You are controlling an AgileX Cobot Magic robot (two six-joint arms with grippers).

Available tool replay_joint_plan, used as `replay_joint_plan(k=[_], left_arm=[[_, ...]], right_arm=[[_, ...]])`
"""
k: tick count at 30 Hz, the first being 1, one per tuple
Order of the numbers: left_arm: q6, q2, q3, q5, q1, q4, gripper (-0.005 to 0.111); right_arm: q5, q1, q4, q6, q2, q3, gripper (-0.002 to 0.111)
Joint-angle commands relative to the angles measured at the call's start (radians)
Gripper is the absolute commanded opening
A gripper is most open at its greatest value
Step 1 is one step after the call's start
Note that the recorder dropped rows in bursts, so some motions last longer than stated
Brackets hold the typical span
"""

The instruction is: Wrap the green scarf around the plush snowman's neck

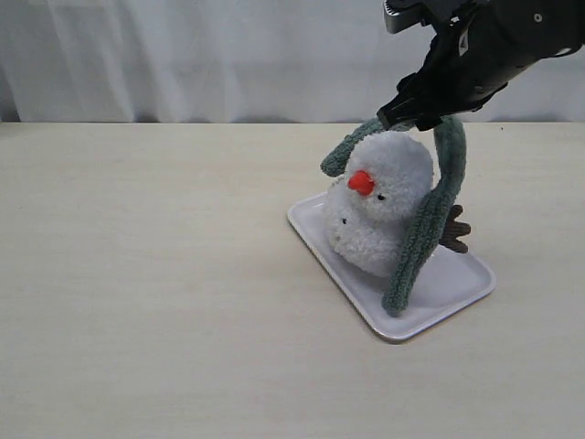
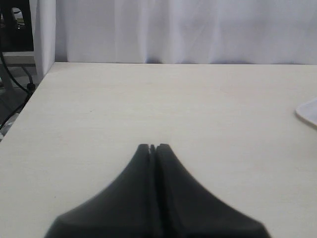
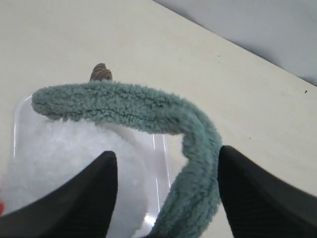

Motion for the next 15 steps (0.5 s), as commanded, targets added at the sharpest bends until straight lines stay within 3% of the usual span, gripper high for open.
replay_joint_plan(k=[1, 6, 15], left_arm=[[0.007, 0.0, 0.002, -0.046, -0.008, 0.055, 0.0], [0.007, 0.0, 0.002, -0.185, -0.008, 0.107, 0.0], [0.007, 0.0, 0.002, -0.19, -0.008, 0.122, 0.0]], right_arm=[[0.004, -0.002, 0.01, -0.005, -0.008, 0.002, 0.057], [0.0, -0.002, 0.011, -0.005, -0.008, 0.002, 0.057], [0.002, -0.002, 0.014, -0.005, -0.008, 0.002, 0.057]])
